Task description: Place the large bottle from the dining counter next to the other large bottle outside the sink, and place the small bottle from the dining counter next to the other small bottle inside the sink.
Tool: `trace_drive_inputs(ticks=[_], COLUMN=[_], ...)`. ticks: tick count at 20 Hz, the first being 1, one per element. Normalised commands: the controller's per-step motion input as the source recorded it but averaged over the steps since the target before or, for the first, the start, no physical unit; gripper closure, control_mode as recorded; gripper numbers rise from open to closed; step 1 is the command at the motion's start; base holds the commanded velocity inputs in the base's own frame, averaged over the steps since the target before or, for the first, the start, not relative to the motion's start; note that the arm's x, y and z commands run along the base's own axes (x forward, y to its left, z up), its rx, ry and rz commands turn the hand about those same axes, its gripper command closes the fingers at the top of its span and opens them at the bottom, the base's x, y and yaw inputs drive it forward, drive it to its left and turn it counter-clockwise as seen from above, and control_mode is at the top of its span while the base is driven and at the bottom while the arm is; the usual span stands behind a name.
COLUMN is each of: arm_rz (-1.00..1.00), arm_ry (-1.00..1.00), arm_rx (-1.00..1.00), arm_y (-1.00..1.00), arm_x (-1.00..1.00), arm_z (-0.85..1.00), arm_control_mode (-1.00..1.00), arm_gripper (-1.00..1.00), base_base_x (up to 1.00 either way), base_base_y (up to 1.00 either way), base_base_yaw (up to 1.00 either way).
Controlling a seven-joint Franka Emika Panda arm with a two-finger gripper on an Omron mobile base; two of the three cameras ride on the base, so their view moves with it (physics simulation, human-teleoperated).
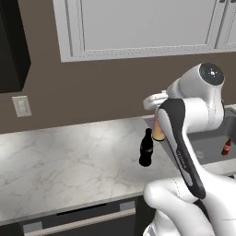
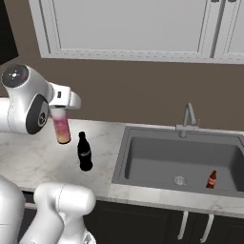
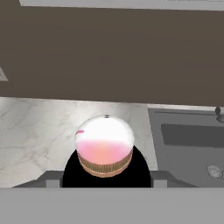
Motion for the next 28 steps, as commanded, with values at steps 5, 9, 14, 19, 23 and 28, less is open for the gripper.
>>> trace_drive_inputs(ticks=[5, 9, 14, 19, 23, 28], arm_rz=[0.0, 0.0, -0.03, -0.08, -0.16, -0.17], arm_ry=[-0.02, -0.06, -0.04, -0.02, 0.0, 0.0], arm_rx=[0.0, -0.02, -0.04, -0.02, 0.0, 0.0], arm_y=[-0.38, -0.08, 0.36, 0.29, 0.22, 0.39], arm_x=[-0.21, -0.22, -0.2, -0.08, -0.01, 0.01], arm_z=[-0.14, -0.22, -0.27, -0.25, -0.31, -0.31], arm_control_mode=[-1.0, -1.0, -1.0, -1.0, -1.0, -1.0], arm_gripper=[1.0, 1.0, 1.0, 1.0, 1.0, 1.0], base_base_x=[0.0, 0.0, 0.0, 0.0, 0.0, 0.0], base_base_y=[0.0, 0.0, 0.0, 0.0, 0.0, 0.0], base_base_yaw=[0.0, 0.0, 0.0, 0.0, 0.0, 0.0])
